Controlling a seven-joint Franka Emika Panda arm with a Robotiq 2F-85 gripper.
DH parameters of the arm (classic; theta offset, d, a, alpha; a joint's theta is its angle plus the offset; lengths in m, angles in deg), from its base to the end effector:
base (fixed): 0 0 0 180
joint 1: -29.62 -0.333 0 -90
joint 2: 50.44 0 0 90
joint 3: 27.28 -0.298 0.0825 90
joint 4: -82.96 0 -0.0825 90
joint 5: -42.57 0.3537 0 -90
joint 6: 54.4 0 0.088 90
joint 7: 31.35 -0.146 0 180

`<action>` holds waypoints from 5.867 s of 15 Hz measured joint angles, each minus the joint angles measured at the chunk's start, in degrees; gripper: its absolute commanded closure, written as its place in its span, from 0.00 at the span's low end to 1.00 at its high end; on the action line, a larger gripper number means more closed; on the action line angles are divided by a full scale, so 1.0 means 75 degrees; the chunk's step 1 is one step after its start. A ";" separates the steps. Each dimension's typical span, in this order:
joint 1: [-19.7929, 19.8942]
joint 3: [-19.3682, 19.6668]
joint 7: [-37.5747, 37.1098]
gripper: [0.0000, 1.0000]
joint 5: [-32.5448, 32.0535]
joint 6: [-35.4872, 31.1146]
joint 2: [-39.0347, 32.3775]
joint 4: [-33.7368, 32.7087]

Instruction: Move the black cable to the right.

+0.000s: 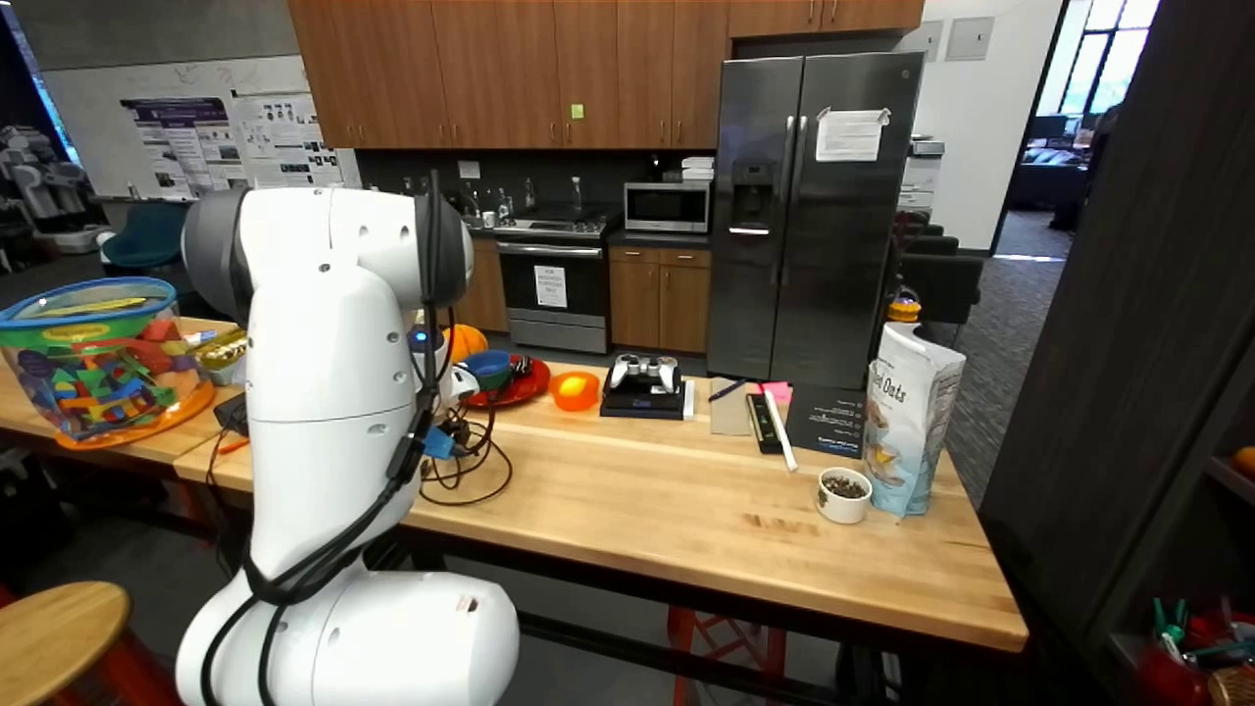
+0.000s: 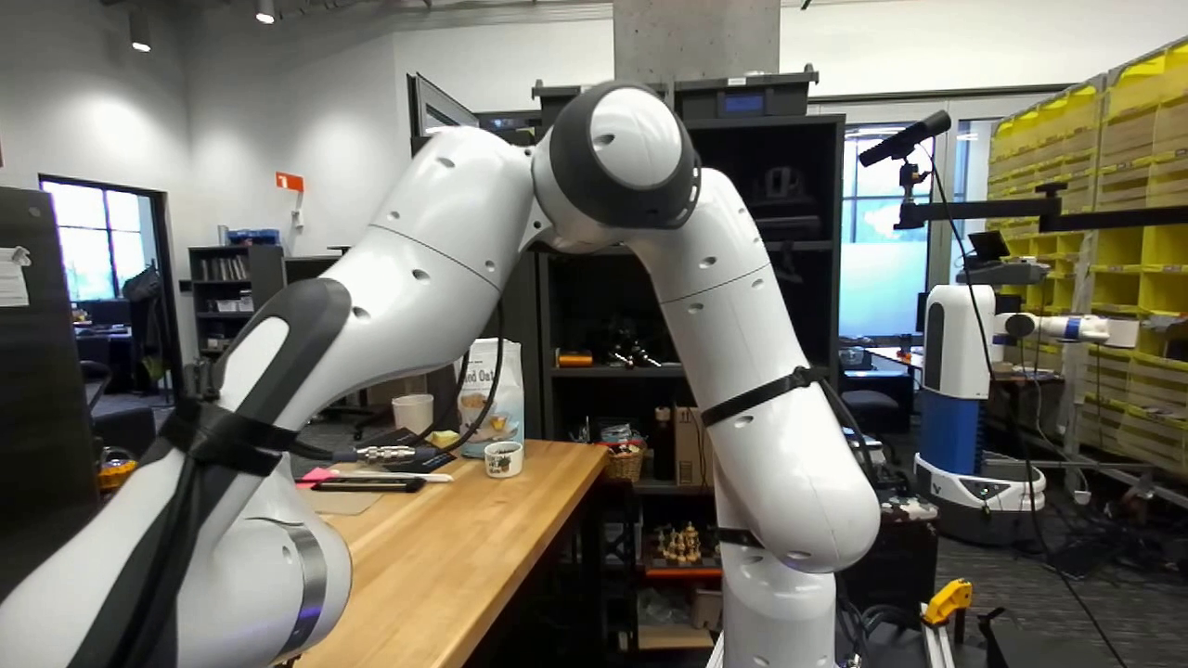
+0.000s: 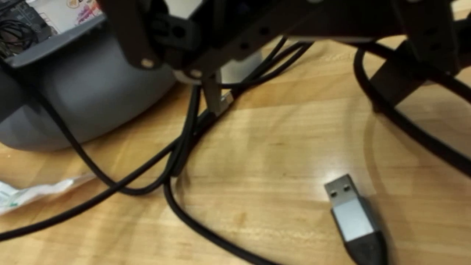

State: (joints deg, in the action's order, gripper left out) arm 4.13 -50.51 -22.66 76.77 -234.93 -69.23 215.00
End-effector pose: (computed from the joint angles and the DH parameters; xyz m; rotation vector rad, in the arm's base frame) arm 0.4034 0.3849 0.2373 -2.6392 -0.4650 -0.4998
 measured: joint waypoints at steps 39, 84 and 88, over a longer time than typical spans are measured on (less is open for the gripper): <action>-0.4904 0.4274 -0.3099 1.00 -0.2504 0.2075 0.0456 -0.1130; 0.2275 0.2992 0.0477 1.00 -0.4567 0.6760 0.4472 -0.0825; 0.2399 0.2997 0.0550 1.00 -0.4647 0.6792 0.4133 -0.0929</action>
State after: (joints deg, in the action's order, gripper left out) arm 22.12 -28.04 -18.54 41.92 -183.99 -38.23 208.03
